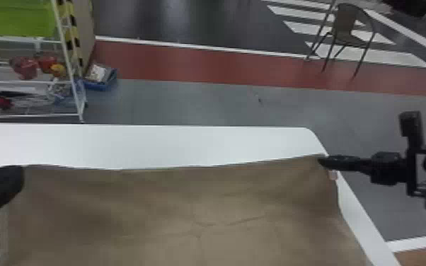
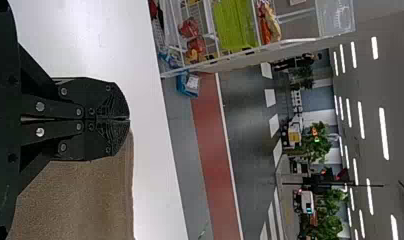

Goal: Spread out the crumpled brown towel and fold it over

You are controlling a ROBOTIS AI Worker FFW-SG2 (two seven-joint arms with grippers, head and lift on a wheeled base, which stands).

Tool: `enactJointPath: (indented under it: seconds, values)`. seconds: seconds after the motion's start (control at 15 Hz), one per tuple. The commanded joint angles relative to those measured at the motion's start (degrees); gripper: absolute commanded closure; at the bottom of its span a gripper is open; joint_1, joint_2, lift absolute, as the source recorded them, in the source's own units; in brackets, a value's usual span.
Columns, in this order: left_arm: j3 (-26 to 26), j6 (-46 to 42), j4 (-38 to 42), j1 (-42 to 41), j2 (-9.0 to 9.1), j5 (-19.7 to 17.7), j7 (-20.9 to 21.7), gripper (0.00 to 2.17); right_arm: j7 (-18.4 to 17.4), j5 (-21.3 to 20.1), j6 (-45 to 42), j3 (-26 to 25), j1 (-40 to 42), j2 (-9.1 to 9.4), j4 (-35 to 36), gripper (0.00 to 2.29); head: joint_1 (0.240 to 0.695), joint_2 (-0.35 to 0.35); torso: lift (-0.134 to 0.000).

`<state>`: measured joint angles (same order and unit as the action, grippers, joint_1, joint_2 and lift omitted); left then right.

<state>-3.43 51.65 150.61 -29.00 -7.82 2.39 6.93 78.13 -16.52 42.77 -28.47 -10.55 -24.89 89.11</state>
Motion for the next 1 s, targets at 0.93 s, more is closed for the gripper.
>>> enactJointPath:
  seconds: [0.93]
  values:
    - [-5.4, -5.5, -2.0, -3.4, -0.09, -0.7, 4.3, 1.74, 0.2, 2.6, 0.8, -11.9, 17.0, 5.2, 19.2, 1.45, 0.695, -0.28, -0.123]
